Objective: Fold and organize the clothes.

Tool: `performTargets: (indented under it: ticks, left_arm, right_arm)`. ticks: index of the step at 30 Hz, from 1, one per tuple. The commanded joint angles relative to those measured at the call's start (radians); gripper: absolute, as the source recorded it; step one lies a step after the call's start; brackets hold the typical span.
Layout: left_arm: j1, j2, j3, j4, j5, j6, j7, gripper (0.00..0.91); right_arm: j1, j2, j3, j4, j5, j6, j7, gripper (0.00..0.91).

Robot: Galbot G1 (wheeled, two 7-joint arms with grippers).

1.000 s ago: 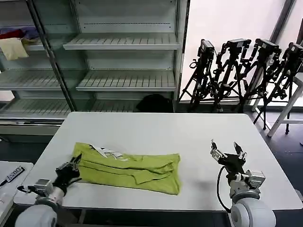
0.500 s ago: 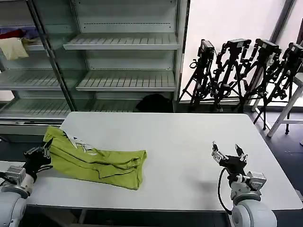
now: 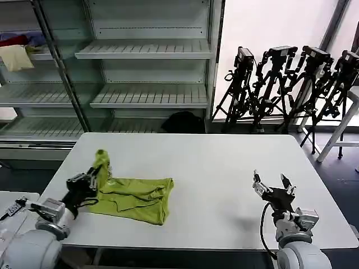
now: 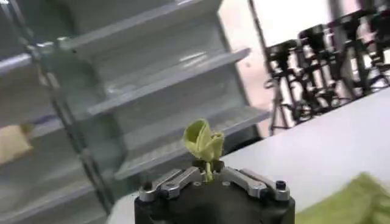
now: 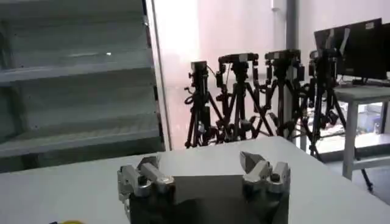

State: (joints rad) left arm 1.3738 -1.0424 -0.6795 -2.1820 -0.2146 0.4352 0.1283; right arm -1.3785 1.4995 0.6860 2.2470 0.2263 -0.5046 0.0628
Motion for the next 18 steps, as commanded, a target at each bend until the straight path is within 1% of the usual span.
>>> performTargets:
  ticks: [1, 4, 9, 18]
  left_arm:
    - [-0.032, -0.023, 0.257, -0.041, -0.016, 0.096, -0.031, 0.000]
    - [-0.054, -0.030, 0.295, -0.011, -0.036, 0.111, -0.051, 0.000]
    - [-0.107, -0.065, 0.358, 0.043, -0.074, 0.141, -0.101, 0.000]
    - [-0.158, -0.130, 0.441, 0.137, -0.077, 0.143, -0.141, 0.000]
  right_arm:
    - [-0.023, -0.001, 0.005, 0.005, 0.000, 0.001, -0.001, 0.907]
    - [-0.025, -0.001, 0.004, 0.006, -0.002, 0.001, -0.002, 0.907]
    - [-0.025, 0.001, -0.001, 0.004, -0.009, 0.001, -0.001, 0.907]
    - [-0.015, -0.001, -0.001, 0.001, -0.016, -0.005, 0.000, 0.907]
